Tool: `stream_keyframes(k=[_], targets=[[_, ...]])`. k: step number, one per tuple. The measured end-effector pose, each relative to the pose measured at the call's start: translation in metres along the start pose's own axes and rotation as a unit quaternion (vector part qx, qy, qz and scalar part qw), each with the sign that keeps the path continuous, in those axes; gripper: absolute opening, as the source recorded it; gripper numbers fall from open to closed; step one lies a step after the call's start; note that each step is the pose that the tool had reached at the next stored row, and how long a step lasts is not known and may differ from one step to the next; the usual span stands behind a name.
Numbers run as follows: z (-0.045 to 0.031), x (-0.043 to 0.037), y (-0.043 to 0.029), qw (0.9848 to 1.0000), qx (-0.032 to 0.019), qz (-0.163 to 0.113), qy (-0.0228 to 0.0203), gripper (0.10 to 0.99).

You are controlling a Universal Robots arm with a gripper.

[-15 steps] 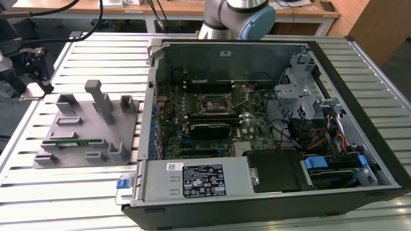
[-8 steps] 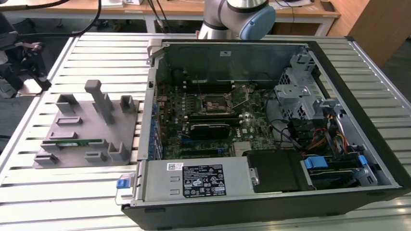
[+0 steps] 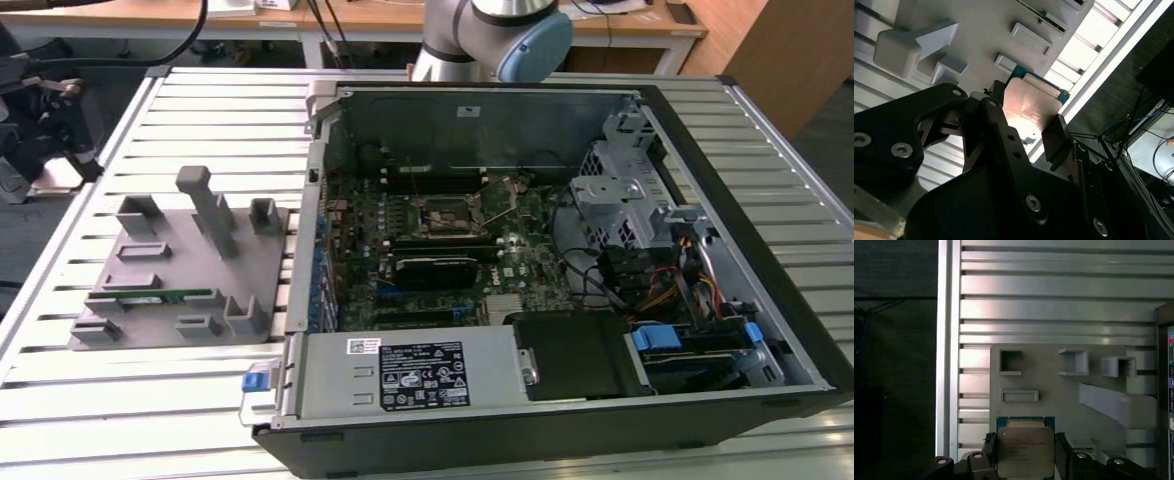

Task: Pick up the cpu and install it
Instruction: 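Pick up the cpu and move it towards the insertion slot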

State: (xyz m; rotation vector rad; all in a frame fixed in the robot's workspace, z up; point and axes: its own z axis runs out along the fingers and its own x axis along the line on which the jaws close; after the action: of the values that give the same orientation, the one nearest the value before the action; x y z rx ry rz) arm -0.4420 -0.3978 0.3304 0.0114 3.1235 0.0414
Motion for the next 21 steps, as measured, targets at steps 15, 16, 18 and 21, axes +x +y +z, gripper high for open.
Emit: stream_keyframes(k=[15, 16, 18, 21], targets=[[-0.0161, -0.0003, 0.0008, 1.0000, 0.0000, 0.000, 0.0001, 0.541], [-0.0173, -0.0003, 0.0008, 1.0000, 0.0000, 0.000, 0.0000, 0.541], [-0.0195, -0.0004, 0.0009, 1.0000, 0.0000, 0.000, 0.0000, 0.541], [-0.0231, -0.0004, 0.0012, 1.0000, 0.0000, 0.000, 0.0000, 0.541]])
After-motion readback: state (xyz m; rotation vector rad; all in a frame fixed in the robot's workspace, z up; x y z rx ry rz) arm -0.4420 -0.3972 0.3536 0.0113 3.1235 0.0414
